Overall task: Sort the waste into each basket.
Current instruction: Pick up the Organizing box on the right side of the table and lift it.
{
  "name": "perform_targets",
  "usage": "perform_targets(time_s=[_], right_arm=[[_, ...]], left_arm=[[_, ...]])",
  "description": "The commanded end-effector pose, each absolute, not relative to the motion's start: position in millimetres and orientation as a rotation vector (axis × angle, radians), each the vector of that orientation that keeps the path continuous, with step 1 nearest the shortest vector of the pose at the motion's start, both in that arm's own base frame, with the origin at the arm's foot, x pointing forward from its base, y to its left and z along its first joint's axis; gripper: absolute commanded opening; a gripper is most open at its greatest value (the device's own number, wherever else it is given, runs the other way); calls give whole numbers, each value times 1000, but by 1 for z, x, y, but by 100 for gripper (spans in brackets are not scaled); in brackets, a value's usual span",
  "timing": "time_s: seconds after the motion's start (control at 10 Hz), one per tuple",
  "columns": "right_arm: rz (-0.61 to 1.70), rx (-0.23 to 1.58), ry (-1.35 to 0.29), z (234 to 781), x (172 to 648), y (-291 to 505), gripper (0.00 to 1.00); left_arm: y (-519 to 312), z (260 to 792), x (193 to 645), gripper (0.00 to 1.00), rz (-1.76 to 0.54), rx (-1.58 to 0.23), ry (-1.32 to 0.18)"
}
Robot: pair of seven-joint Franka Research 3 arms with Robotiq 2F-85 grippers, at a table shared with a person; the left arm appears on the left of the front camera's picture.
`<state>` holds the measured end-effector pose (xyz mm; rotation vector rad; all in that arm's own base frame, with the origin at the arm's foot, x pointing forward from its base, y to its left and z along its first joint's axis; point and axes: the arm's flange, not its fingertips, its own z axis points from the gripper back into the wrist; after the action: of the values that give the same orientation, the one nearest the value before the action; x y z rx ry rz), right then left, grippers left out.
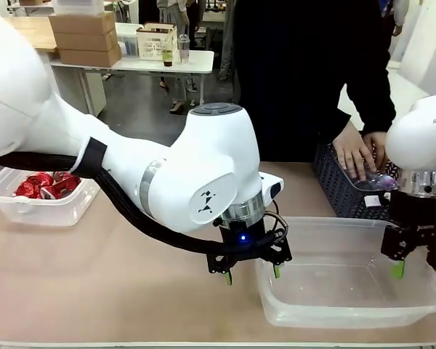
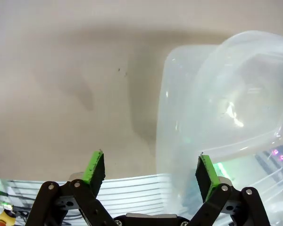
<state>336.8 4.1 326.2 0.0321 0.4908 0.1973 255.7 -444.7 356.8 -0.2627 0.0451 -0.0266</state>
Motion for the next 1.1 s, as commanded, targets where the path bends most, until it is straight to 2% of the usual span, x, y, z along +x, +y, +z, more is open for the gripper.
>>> perform_targets(time_s=[0.0,0.1,0.2,0.3,0.4,0.5,0.6,0.7,0.8,1.0], right_arm=[[215,58,432,315,272,-13,100],[198,70,431,321,272,-15,50],[178,77,409,327,273,-17,48],[167,96,386,332,274,-18,0],[156,116,371,334,274,-19,0],[145,107,371,335,274,-18,0],[132,109,371,335,274,-17,21],[97,100,373,333,276,-15,11],[95,102,373,333,277,-14,0],[78,112,363,334,279,-11,0]], left_arm=[[-452,356,259,42,-11,-245,2],[-451,355,259,43,-9,-243,8],[-451,353,259,0,-8,-236,18],[-450,352,259,0,-11,-233,21],[-450,352,259,0,-12,-233,20],[-450,351,259,16,-17,-235,22],[-449,351,258,6,-20,-233,22],[-449,350,257,0,-21,-236,23],[-448,350,255,0,-27,-250,39],[-446,351,251,0,-37,-254,38]])
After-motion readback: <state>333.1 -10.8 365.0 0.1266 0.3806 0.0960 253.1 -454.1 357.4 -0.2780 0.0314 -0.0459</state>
